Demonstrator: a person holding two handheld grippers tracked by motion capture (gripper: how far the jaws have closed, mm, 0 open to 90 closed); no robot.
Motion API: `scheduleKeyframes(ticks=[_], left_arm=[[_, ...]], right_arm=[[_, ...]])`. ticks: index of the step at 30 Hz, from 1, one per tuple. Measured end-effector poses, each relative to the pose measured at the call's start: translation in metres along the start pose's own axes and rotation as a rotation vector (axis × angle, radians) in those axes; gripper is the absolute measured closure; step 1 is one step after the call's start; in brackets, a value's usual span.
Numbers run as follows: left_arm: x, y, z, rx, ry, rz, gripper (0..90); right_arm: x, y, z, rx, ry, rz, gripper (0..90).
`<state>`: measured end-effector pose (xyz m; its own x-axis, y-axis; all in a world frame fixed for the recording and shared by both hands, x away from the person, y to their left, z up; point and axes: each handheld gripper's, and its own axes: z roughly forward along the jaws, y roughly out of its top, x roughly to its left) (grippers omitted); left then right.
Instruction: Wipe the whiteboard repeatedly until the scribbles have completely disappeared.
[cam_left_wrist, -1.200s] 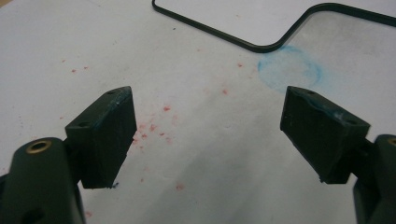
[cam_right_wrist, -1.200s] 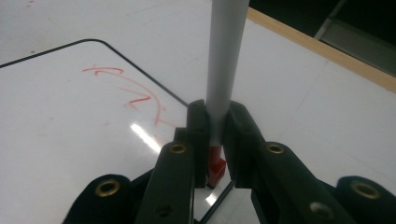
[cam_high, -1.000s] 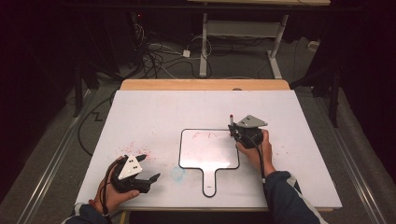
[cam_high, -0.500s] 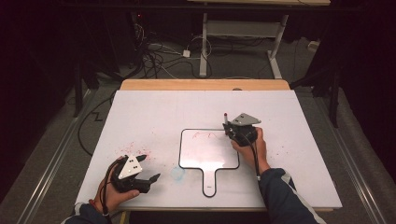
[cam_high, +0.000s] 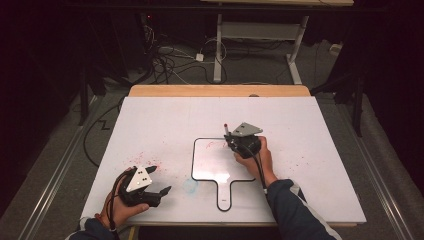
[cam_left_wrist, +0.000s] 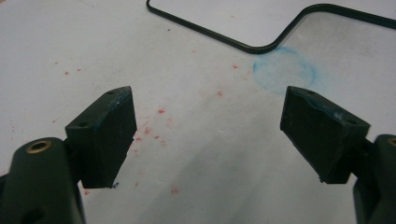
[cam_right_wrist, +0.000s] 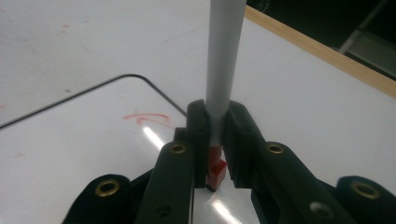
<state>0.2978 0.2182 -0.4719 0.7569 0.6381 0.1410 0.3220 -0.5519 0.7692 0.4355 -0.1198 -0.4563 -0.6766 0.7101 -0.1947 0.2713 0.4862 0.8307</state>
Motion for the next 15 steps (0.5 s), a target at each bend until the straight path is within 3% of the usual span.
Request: scheduleKeyframes(ticks=[2,4,8,11,13,15], left_arm=[[0.000,0.000,0.000,0.003,-0.002,0.000,17.4],[0.000,-0.001,-0.001,0.002,-0.002,0.001,17.4],[0.001,-0.002,-0.002,-0.002,0.001,-0.006,17.4],[0.001,-0.002,-0.003,-0.001,0.003,-0.004,17.4],[0.000,-0.001,-0.003,-0.006,0.003,-0.004,17.4],[0.000,-0.001,-0.003,-0.004,0.003,-0.001,17.4]], right_arm=[[0.007,0.003,0.003,-0.006,0.026,0.004,82.1],[0.010,0.004,0.003,0.000,0.021,-0.014,82.1],[0.001,0.002,0.002,0.016,-0.032,0.002,82.2],[0.005,0.004,0.005,0.005,0.006,0.014,82.2],[0.015,0.008,0.008,-0.004,0.043,-0.011,82.1],[0.020,0.010,0.010,-0.003,0.043,-0.043,82.2]])
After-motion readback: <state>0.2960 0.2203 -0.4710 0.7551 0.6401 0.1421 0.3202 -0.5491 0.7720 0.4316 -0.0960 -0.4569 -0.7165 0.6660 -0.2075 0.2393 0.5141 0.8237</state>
